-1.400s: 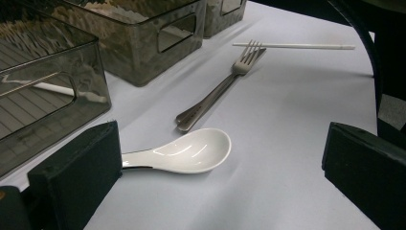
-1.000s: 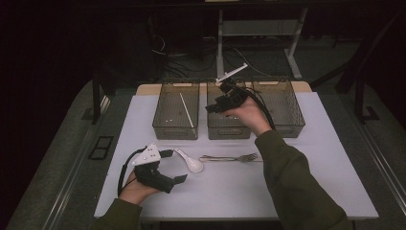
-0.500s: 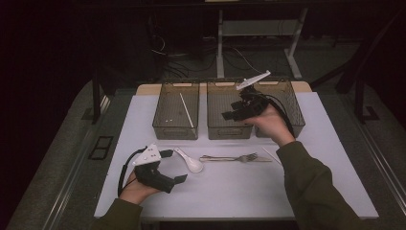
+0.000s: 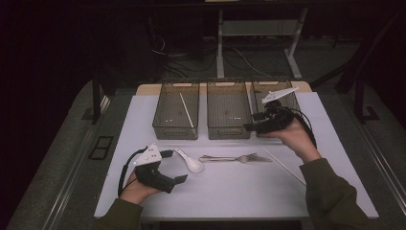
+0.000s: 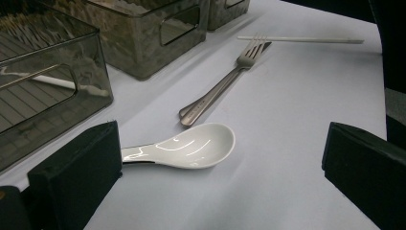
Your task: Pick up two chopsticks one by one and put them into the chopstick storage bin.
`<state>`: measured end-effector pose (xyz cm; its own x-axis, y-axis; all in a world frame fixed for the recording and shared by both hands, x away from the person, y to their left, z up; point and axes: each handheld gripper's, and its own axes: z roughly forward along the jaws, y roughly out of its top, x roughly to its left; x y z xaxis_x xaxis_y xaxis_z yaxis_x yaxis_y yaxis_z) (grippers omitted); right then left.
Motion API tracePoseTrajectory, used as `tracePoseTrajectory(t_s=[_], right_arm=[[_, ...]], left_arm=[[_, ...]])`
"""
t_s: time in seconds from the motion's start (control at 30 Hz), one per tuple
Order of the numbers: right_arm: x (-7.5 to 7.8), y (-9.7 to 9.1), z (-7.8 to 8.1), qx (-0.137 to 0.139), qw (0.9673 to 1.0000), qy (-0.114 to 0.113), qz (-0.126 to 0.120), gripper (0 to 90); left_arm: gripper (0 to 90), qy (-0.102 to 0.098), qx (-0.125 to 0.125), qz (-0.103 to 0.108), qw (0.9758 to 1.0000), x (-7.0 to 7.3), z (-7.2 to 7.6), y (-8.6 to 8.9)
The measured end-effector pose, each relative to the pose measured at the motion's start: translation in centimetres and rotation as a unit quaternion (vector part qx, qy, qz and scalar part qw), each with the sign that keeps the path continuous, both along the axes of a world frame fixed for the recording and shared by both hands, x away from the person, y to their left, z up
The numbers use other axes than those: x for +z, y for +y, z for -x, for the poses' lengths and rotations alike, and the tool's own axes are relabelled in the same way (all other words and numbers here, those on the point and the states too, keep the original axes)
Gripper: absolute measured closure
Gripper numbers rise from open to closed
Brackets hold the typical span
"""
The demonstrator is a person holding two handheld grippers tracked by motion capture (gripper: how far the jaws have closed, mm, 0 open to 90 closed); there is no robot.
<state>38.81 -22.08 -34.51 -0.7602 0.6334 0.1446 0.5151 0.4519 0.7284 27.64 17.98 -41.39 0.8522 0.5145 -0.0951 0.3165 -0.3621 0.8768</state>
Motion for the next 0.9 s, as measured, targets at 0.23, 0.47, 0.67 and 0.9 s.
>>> tracePoseTrajectory(t_s=[0.23,0.47,0.67,0.9], right_arm=[[-1.4,-2.4,1.8,-0.014,0.9998,0.007,0.014,38.1],[-2.5,-4.4,3.8,-0.029,0.9988,0.017,0.035,40.2],[-3.4,-6.0,5.6,-0.035,0.9973,0.033,0.055,42.8],[-4.1,-7.4,7.3,-0.037,0.9953,0.046,0.077,47.0]], left_arm=[[0.0,0.002,-0.002,-0.003,1.0000,-0.2,0.0,-0.2],[0.0,0.004,-0.002,-0.006,1.0000,-0.3,-0.1,-0.2],[0.0,0.002,-0.003,-0.008,1.0000,-0.2,0.0,-0.2],[0.0,-0.001,-0.004,-0.012,0.9999,-0.2,0.1,-0.3]])
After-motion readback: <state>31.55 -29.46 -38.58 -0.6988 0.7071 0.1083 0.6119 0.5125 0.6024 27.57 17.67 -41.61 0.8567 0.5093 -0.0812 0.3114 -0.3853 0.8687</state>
